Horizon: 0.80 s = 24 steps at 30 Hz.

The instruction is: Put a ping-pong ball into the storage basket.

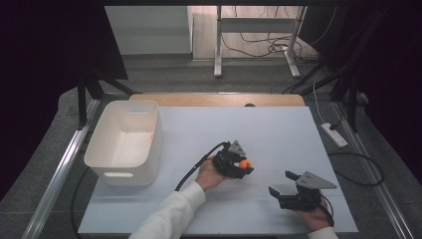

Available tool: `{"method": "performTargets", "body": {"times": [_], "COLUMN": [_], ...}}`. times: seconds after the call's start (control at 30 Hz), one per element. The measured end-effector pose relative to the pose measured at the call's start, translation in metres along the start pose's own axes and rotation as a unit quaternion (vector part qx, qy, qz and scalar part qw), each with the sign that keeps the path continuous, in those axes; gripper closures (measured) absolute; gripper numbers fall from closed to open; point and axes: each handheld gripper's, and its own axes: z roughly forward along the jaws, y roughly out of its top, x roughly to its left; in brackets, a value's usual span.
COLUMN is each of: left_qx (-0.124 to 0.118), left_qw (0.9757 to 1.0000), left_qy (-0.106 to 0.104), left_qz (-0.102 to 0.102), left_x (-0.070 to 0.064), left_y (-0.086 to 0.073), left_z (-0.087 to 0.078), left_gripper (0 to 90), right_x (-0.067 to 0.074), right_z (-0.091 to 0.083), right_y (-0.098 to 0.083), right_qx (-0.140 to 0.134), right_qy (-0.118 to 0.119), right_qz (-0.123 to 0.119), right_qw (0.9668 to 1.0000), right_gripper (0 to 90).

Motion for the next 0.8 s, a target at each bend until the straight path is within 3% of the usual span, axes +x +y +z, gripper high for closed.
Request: {"method": "performTargets", "body": {"times": [0.3,0.8], "left_qx": [-0.008,-0.031], "left_qw": [1.0000,0.9995], "left_qy": [0.000,0.010], "left_qz": [0.006,-0.003], "left_x": [0.001,0.006], "left_y": [-0.002,-0.003], "left_z": [-0.013,-0.031], "left_gripper": [50.2,50.2], "right_x": [0.000,0.000], "right_z": [0.000,-0.001], "right_y": [0.000,0.000], "right_qx": [-0.004,-0.003], "right_qy": [0.000,-0.002], "right_qz": [0.000,0.001], "right_qw": [1.0000,1.0000], "right_gripper": [12.9,12.9]}}
